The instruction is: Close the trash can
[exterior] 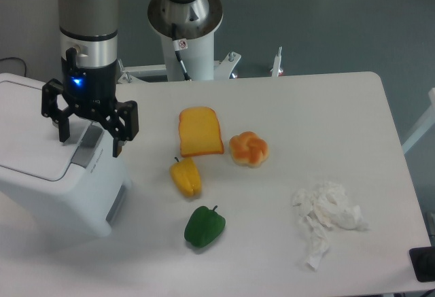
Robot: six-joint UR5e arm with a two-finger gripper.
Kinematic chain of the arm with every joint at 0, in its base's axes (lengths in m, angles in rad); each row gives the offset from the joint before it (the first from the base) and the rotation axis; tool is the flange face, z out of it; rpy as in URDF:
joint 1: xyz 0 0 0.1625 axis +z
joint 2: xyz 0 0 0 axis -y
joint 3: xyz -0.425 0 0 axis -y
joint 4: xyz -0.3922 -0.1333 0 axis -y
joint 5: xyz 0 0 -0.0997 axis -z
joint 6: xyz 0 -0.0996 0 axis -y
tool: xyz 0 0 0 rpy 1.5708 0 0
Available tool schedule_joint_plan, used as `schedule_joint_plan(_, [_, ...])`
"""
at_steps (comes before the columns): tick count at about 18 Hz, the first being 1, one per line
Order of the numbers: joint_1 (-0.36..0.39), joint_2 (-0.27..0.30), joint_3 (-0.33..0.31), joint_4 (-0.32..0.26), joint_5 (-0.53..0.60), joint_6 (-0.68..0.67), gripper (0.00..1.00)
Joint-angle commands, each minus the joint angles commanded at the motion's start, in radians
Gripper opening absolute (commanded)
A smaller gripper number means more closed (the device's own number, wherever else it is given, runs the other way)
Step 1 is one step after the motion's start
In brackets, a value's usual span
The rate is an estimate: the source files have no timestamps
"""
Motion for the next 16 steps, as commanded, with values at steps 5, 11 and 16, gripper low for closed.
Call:
schedule_joint_plan(5, [0.000,0.003,0.000,-0.002,0.000,0.000,1.00])
schedule_joint_plan(11, [0.000,0.003,0.000,-0.002,0.000,-0.003,1.00])
schedule_joint_plan(16, [-0.002,0.000,-0.003,0.000,0.000,-0.003,1.00])
